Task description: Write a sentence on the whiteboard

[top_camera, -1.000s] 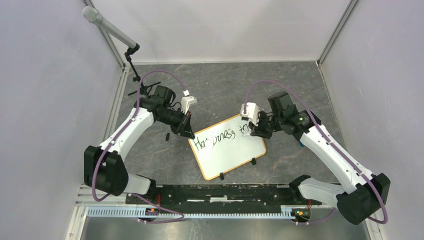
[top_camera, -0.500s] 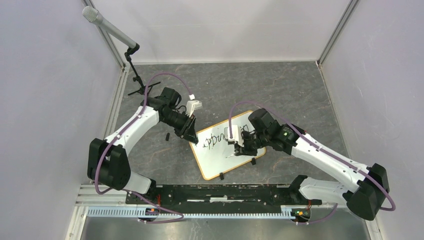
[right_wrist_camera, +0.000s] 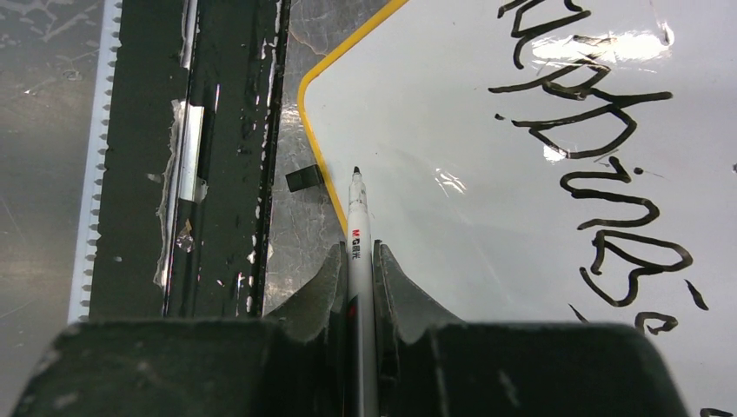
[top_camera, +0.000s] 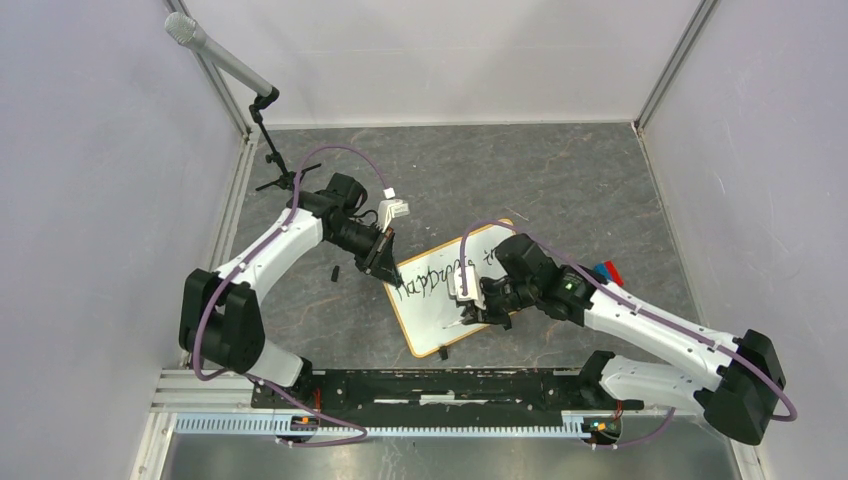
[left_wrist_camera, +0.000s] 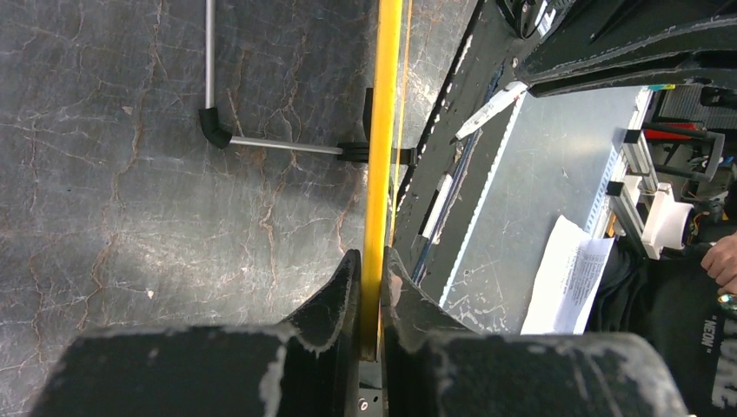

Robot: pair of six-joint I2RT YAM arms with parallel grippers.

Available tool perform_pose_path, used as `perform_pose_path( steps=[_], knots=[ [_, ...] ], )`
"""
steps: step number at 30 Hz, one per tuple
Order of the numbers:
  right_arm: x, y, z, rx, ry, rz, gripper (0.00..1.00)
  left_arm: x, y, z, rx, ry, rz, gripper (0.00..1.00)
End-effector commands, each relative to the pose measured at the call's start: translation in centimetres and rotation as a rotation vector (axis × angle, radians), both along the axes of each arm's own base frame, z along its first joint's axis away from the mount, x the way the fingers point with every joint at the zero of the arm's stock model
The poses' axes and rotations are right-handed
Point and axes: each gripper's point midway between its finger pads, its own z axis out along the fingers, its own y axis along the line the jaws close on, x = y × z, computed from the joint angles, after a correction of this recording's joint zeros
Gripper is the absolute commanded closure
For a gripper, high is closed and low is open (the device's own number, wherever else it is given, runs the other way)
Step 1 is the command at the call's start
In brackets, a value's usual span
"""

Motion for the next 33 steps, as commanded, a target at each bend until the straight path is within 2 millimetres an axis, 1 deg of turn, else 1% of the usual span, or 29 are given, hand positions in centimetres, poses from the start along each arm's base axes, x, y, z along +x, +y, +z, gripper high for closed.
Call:
perform_pose_path(
  steps=[1,6,8,12,14,19,21,25,33],
  knots=[
    [-0.4,0.8,0.8,0.049,-0.029,0.032,1.0,0.6,0.6,-1.5,0.086,-0.004,0.016,0.98],
    [-0.7,1.2,0.5,0.046,-0.031,0.032,1.0,0.6,0.6,-1.9,0.095,0.001,0.016,0.98],
    [-0.5,1.7,0.7,0.05,-0.042,0.025,1.0,0.6,0.7,-1.9,0.098,0.0,0.017,0.98],
    [-1.3,2.8,1.3,0.061,-0.044,0.063,1.0,0.6,0.8,-1.9,0.106,-0.006,0.02,0.98],
    [-1.3,3.3,1.4,0.057,-0.056,0.061,1.0,0.7,0.8,-2.0,0.106,-0.008,0.025,0.98],
    [0.3,4.4,1.8,0.065,-0.118,-0.024,1.0,0.6,0.9,-2.2,0.11,-0.006,0.026,0.98],
    [0.7,5.0,2.1,0.078,-0.128,-0.041,1.0,0.6,0.9,-2.2,0.109,-0.008,0.026,0.98],
    [0.8,5.7,2.5,0.081,-0.166,-0.043,1.0,0.6,0.9,-2.4,0.113,-0.004,0.025,0.98],
    [0.5,6.1,2.4,0.064,-0.24,-0.048,1.0,0.7,0.9,-2.5,0.117,-0.003,0.024,0.98]
  ],
)
